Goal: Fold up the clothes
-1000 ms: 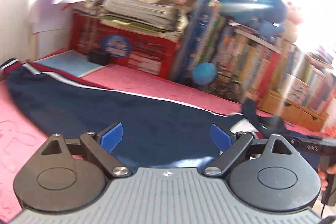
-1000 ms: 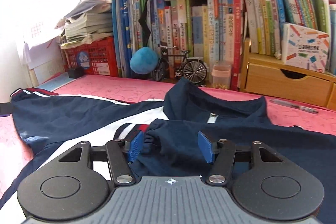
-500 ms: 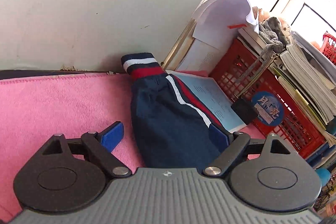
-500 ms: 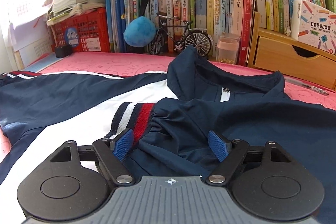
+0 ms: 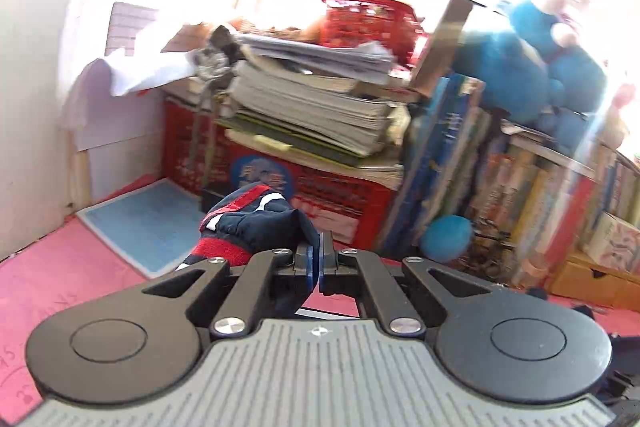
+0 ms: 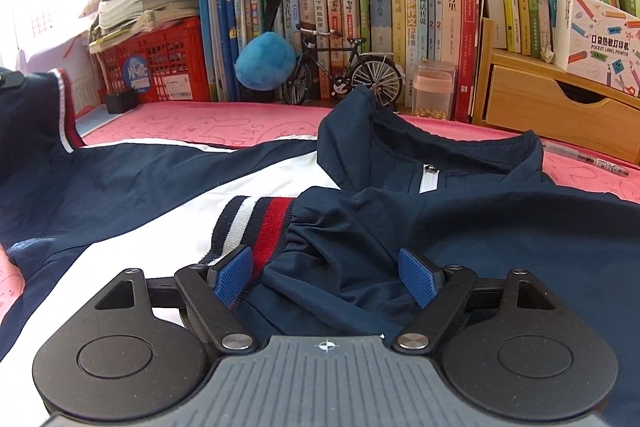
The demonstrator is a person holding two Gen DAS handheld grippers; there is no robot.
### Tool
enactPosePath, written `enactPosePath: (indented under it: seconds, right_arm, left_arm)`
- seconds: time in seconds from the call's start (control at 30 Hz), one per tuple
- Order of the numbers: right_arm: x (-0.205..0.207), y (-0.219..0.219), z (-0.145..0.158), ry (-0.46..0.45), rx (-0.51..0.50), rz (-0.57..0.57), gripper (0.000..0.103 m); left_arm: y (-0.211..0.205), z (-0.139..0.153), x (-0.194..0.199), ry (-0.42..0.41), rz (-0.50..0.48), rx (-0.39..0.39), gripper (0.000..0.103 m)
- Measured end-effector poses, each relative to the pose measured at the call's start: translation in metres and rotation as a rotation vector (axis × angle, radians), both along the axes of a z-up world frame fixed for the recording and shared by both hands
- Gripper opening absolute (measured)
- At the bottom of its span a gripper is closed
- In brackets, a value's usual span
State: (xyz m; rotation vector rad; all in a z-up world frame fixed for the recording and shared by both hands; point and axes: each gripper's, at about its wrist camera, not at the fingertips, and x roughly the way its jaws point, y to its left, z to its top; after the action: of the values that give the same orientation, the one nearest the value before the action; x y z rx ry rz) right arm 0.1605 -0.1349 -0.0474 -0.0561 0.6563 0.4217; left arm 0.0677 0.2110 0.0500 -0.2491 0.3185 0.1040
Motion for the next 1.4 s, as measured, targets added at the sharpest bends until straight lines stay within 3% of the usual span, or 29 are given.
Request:
enactPosePath:
  seconds: [0.1, 0.17, 0.23, 0.37, 0.47, 0.67, 1.0, 1.13, 1.2, 1.3, 1.37, 1.4]
  right_arm:
    - [0.001, -0.007, 0.000, 0.018, 0.061, 0.018, 0.091]
    - [0.001, -0.011, 0.000, 0.030, 0.098, 0.029, 0.096]
    - [-0.003, -0.006, 0.001, 0.028, 0.074, 0.043, 0.100]
    - [-0.011, 0.000, 0.002, 0.016, 0.044, 0.042, 0.103]
    - [-0.017, 0.004, 0.003, 0.005, 0.027, 0.033, 0.103]
    - [-0.023, 0.008, 0.019, 0.030, 0.321, 0.095, 0.103]
    - [-0.003, 0.058, 0.012, 0.005, 0.165, -0.036, 0.102]
    - [-0.028, 0.054, 0.023, -0.166, 0.133, -0.125, 0.103]
    - [-0.036, 0.044, 0.029, -0.211, 0.174, -0.096, 0.103]
    - [-0.028, 0.043, 0.030, -0.088, 0.227, 0.078, 0.103]
    - [-0.022, 0.051, 0.026, -0.033, 0.220, 0.135, 0.100]
    - [-0.018, 0.057, 0.024, -0.014, 0.209, 0.153, 0.092]
  left_arm:
    - [-0.079, -0.009, -0.008, 0.036, -0.226, 0.114, 0.007]
    - [-0.116, -0.035, -0.011, 0.147, -0.271, 0.224, 0.014]
    - [-0.152, -0.062, -0.015, 0.258, -0.314, 0.333, 0.017]
    - [-0.145, -0.098, -0.025, 0.307, -0.281, 0.246, 0.020]
    - [-0.135, -0.095, -0.028, 0.294, -0.278, 0.185, 0.027]
    - [-0.146, -0.093, -0.031, 0.300, -0.260, 0.270, 0.034]
    - [-0.141, -0.092, -0.030, 0.304, -0.258, 0.250, 0.040]
    - [-0.140, -0.092, -0.030, 0.305, -0.266, 0.234, 0.042]
    - [-0.140, -0.092, -0.030, 0.305, -0.274, 0.230, 0.045]
    - [-0.142, -0.092, -0.030, 0.306, -0.278, 0.239, 0.047]
    - [-0.142, -0.092, -0.030, 0.306, -0.279, 0.237, 0.047]
    - [-0.141, -0.092, -0.030, 0.306, -0.280, 0.235, 0.047]
